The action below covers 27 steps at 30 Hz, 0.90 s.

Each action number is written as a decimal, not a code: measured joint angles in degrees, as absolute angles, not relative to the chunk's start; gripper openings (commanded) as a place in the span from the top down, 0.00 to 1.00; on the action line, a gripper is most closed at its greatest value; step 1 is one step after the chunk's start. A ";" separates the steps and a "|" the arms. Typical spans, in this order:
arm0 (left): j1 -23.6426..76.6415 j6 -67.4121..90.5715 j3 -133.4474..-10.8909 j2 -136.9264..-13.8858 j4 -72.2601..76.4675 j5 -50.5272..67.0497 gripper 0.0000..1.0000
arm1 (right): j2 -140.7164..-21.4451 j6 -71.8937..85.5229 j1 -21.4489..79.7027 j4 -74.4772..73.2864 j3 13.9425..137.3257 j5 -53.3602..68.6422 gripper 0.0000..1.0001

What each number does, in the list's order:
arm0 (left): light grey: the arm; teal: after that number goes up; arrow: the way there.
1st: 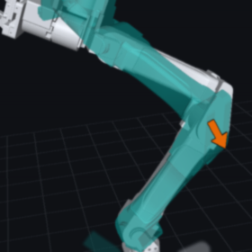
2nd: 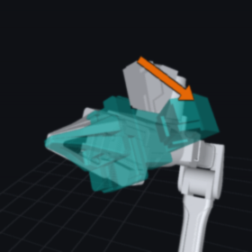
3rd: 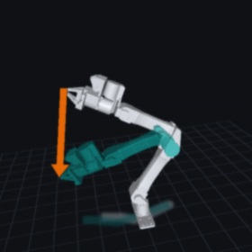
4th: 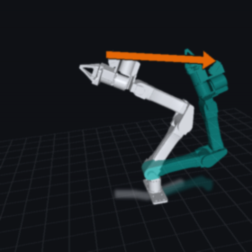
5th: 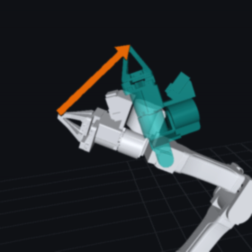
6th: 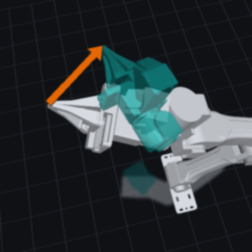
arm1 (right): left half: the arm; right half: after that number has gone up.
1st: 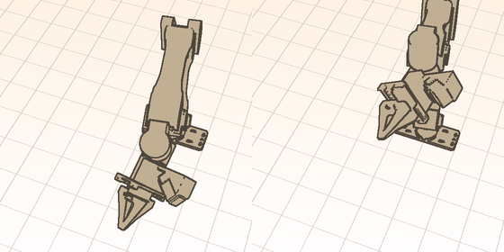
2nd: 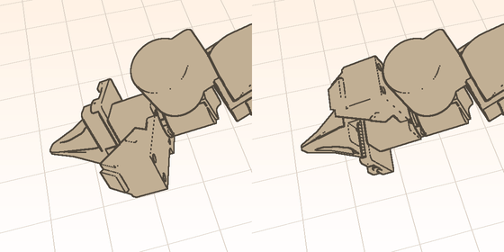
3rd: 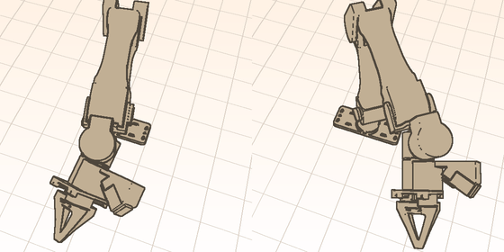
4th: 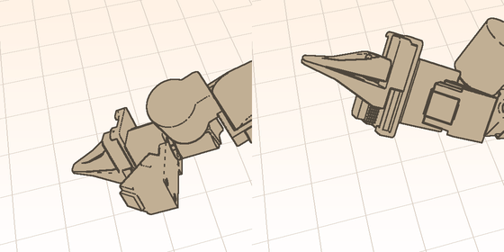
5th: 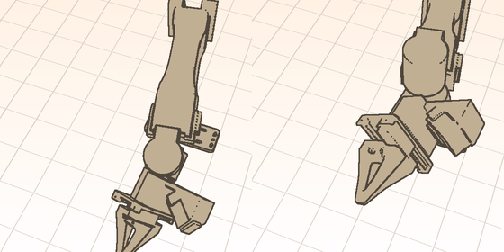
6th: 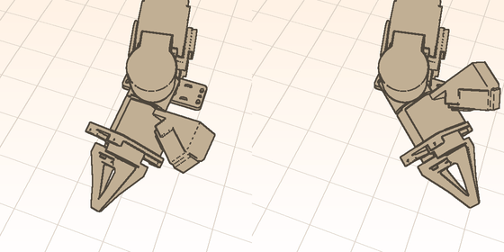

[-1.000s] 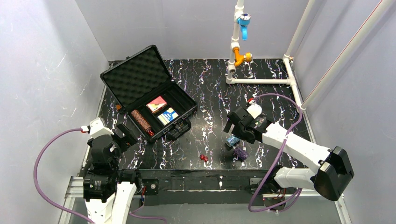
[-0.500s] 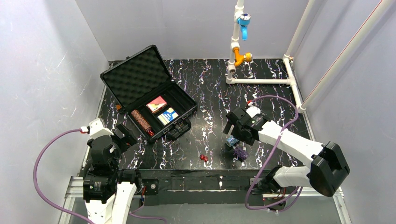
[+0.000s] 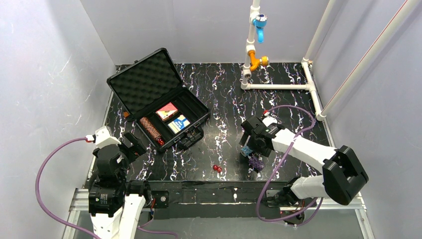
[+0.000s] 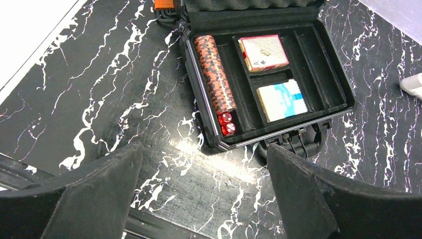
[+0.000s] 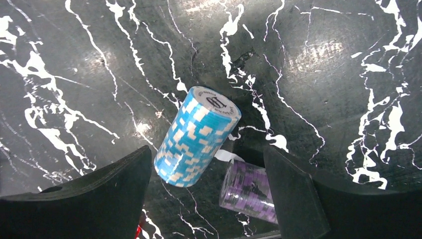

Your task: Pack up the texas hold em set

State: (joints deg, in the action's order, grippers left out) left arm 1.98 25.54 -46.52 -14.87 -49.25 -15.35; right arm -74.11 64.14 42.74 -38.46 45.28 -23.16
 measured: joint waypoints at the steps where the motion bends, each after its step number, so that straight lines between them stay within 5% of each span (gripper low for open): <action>1: 1.98 25.54 -46.52 -14.87 -49.25 -15.35 0.05 | -74.74 64.07 42.59 -38.06 45.06 -23.05 0.14; 11: 1.98 25.56 -46.52 -14.87 -49.25 -15.35 0.05 | -81.54 62.33 40.88 -32.05 44.73 -20.56 0.38; 16: 1.98 25.54 -46.52 -14.87 -49.25 -15.35 0.05 | -83.13 61.25 40.88 -30.04 44.86 -20.10 0.60; 27: 1.98 25.54 -46.52 -14.85 -49.28 -15.40 0.05 | -90.83 52.82 40.73 -23.57 51.35 -15.53 0.68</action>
State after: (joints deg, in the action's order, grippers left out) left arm 1.98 25.54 -46.52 -14.85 -49.28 -15.40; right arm -90.83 52.82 40.73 -23.57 51.35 -15.53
